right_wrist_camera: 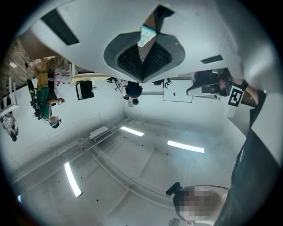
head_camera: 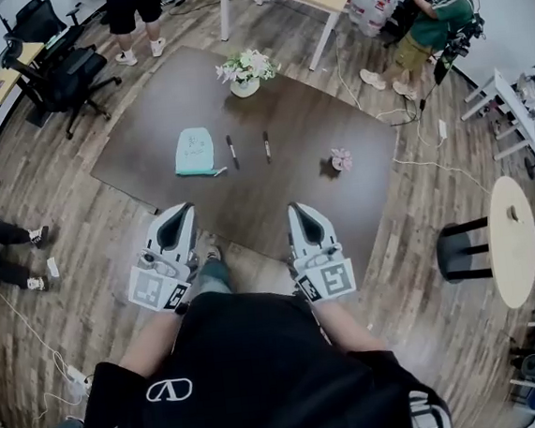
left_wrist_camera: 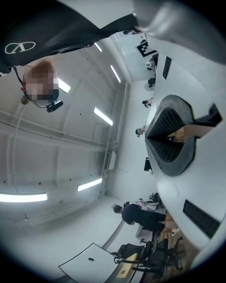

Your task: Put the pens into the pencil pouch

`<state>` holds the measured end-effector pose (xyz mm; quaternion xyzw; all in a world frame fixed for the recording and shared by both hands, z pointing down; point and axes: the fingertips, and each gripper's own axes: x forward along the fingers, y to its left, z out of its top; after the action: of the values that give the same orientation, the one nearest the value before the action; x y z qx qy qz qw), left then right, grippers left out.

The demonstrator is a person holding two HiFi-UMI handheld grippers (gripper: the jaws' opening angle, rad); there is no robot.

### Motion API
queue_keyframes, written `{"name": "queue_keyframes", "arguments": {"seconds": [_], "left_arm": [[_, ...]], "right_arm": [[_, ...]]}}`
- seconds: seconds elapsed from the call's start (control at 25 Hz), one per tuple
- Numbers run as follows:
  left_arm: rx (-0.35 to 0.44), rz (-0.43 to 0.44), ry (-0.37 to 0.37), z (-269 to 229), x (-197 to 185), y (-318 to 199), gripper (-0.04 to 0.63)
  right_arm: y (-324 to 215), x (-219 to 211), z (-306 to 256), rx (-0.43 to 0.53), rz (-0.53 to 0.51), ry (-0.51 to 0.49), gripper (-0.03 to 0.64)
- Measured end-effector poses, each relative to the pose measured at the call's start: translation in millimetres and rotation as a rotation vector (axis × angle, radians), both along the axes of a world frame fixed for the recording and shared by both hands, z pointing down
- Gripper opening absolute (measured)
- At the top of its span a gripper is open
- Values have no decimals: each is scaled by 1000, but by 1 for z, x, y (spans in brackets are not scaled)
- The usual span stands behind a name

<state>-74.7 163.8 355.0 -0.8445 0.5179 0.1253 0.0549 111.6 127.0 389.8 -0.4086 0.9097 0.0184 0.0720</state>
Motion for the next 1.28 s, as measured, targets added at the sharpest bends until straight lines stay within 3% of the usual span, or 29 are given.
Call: {"name": "queue_keyframes", "arguments": {"seconds": [0.32,0.6,1.28], "left_arm": [[1,106,-5,-8,-55,-120,3],[-30,170,17,2,-81,-189,3],[-45,92,-6,8,-61,-236,3]], "right_arm": [[-104,-54,-16,5,106,44,-2],[-155,-82,-13,-5,166,62,-2],[-213,-71,-10,-11,72,30,-2]]}}
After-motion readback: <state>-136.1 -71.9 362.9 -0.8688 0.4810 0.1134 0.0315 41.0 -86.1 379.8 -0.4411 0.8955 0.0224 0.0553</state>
